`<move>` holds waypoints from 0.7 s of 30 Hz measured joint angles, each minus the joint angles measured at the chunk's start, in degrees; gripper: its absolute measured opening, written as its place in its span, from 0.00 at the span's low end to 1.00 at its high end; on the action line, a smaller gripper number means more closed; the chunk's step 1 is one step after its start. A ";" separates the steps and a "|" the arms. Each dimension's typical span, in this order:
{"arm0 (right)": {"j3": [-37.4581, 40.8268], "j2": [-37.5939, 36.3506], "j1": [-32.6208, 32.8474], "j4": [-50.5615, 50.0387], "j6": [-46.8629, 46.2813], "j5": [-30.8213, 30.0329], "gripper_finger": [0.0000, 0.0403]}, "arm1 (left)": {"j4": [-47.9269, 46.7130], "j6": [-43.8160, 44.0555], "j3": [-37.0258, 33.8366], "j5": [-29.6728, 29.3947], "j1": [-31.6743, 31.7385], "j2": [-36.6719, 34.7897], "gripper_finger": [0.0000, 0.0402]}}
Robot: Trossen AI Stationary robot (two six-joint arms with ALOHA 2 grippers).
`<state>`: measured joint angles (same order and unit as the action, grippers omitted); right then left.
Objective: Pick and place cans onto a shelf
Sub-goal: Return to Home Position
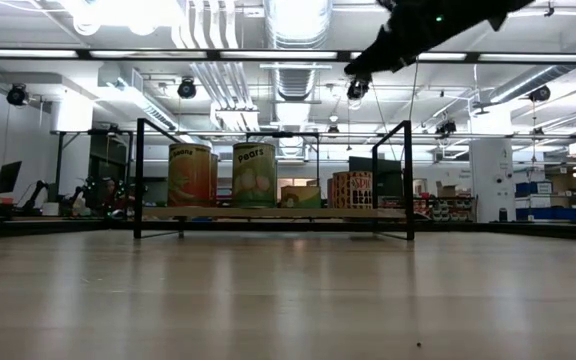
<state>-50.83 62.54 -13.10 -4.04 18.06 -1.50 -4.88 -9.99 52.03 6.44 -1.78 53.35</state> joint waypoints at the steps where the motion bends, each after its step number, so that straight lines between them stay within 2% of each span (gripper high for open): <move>1: 1.52 -1.52 0.00 1.96 -0.02 1.14 0.02 | -0.23 -0.01 0.00 0.01 0.00 -1.25 0.00; 7: 9.04 -7.92 0.11 10.55 -0.03 4.70 0.02 | -1.15 0.01 -1.95 0.00 0.00 -8.06 0.00; 13: 14.09 -10.71 0.09 14.79 0.57 7.58 0.02 | 4.08 2.32 -12.22 0.02 0.00 -12.92 0.00; 21: 14.61 -12.90 0.09 15.09 1.20 7.88 0.02 | 7.20 2.89 -23.69 0.06 0.00 -18.63 0.00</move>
<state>-36.23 49.64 -13.02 11.05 19.26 6.38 2.32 -7.10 28.34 6.49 -1.78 34.72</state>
